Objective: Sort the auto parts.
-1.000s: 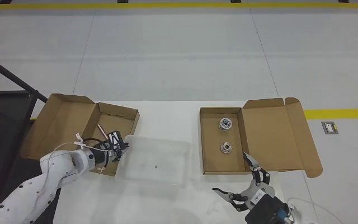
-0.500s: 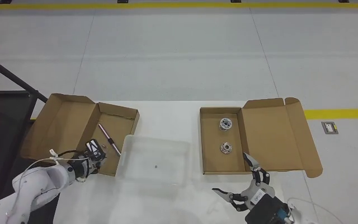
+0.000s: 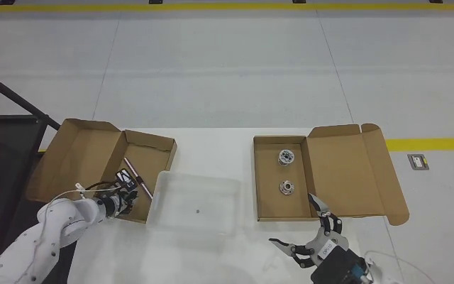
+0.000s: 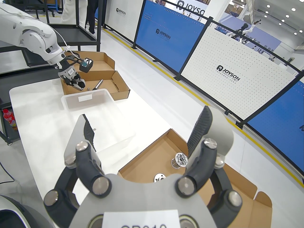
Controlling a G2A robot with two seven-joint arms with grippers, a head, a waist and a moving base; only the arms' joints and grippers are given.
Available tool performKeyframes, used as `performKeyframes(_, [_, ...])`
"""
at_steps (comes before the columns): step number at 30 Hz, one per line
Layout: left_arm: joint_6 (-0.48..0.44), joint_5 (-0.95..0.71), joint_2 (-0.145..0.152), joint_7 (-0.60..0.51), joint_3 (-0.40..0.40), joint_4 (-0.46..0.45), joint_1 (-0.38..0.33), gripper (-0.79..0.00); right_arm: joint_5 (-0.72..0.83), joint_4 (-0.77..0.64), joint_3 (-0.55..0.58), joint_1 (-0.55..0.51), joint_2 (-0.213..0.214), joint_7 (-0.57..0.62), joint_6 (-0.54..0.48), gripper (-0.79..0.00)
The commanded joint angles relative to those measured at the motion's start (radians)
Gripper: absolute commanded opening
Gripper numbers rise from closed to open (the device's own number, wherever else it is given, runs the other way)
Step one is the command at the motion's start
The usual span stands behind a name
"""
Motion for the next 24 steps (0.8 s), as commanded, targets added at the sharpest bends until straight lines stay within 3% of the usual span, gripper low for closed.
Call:
performKeyframes(1, [-0.006,0.003,-0.02,-0.001,0.028,0.039,-0.034,-0.785,0.0,0.0,0.0,0.0,0.0,0.0,0.0,0.0])
performKeyframes(2, [-0.007,0.006,-0.029,-0.007,0.04,0.056,-0.049,-0.489,0.0,0.0,0.0,0.0,0.0,0.0,0.0,0.0])
performKeyframes(4, [-0.01,0.009,-0.046,-0.014,0.059,0.083,-0.076,-0.403,0.0,0.0,0.0,0.0,0.0,0.0,0.0,0.0])
performKeyframes(7, [-0.014,0.017,-0.064,-0.013,0.077,0.114,-0.103,-0.357,0.0,0.0,0.0,0.0,0.0,0.0,0.0,0.0])
performKeyframes(8, [-0.017,0.02,-0.069,-0.014,0.08,0.119,-0.108,-0.234,0.0,0.0,0.0,0.0,0.0,0.0,0.0,0.0])
performKeyframes(13, [-0.013,0.04,-0.076,-0.016,0.073,0.118,-0.11,-0.262,0.0,0.0,0.0,0.0,0.0,0.0,0.0,0.0])
performKeyframes(17, [-0.005,0.057,-0.064,0.007,0.036,0.065,-0.08,-0.265,0.0,0.0,0.0,0.0,0.0,0.0,0.0,0.0])
performKeyframes(24, [0.046,0.099,-0.004,0.119,-0.12,-0.133,0.082,-0.24,0.0,0.0,0.0,0.0,0.0,0.0,0.0,0.0])
